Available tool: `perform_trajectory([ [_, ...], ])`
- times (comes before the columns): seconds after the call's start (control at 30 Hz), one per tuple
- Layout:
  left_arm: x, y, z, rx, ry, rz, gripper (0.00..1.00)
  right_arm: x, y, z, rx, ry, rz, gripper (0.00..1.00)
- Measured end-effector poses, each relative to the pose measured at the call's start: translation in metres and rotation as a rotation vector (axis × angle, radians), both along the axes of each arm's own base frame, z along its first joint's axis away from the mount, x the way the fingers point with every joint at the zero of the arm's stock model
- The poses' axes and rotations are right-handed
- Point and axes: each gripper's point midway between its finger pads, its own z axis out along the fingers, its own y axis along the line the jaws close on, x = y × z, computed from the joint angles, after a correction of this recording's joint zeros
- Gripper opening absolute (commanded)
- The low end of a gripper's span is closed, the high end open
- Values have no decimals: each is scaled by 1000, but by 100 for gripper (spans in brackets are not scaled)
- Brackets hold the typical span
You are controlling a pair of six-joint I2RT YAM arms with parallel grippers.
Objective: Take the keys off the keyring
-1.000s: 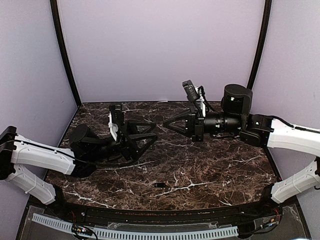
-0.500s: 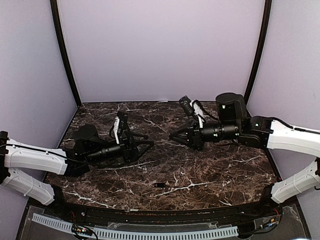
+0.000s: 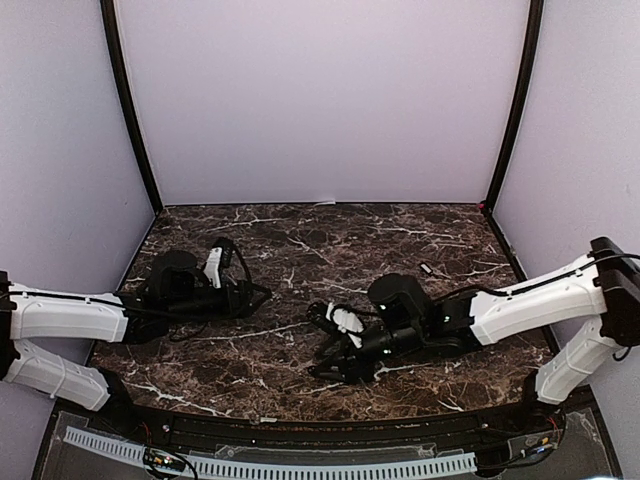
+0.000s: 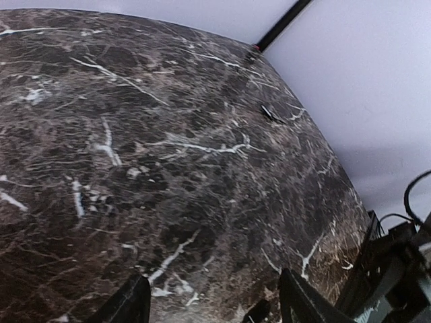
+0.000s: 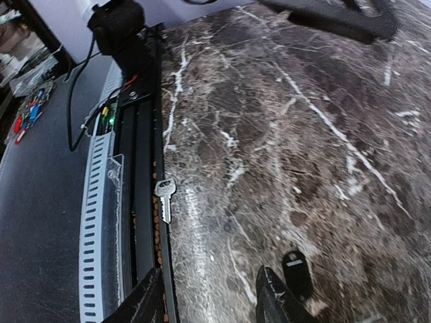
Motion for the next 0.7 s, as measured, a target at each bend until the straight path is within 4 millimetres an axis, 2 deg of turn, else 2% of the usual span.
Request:
perform_trajectory([
  [0.13, 14, 27, -4, -3, 23, 91, 68, -15, 32, -30, 15, -35, 159, 44],
  [0.33, 10, 38, 4, -35, 13, 126, 68, -28, 79, -58, 50, -101, 358, 46],
  [0.53, 6, 50, 1, -55, 12, 162, 69, -36, 109, -76, 81, -155, 498, 45],
  [0.7, 6, 52, -1, -57, 15, 171, 69, -45, 124, -85, 94, -185, 581, 43],
])
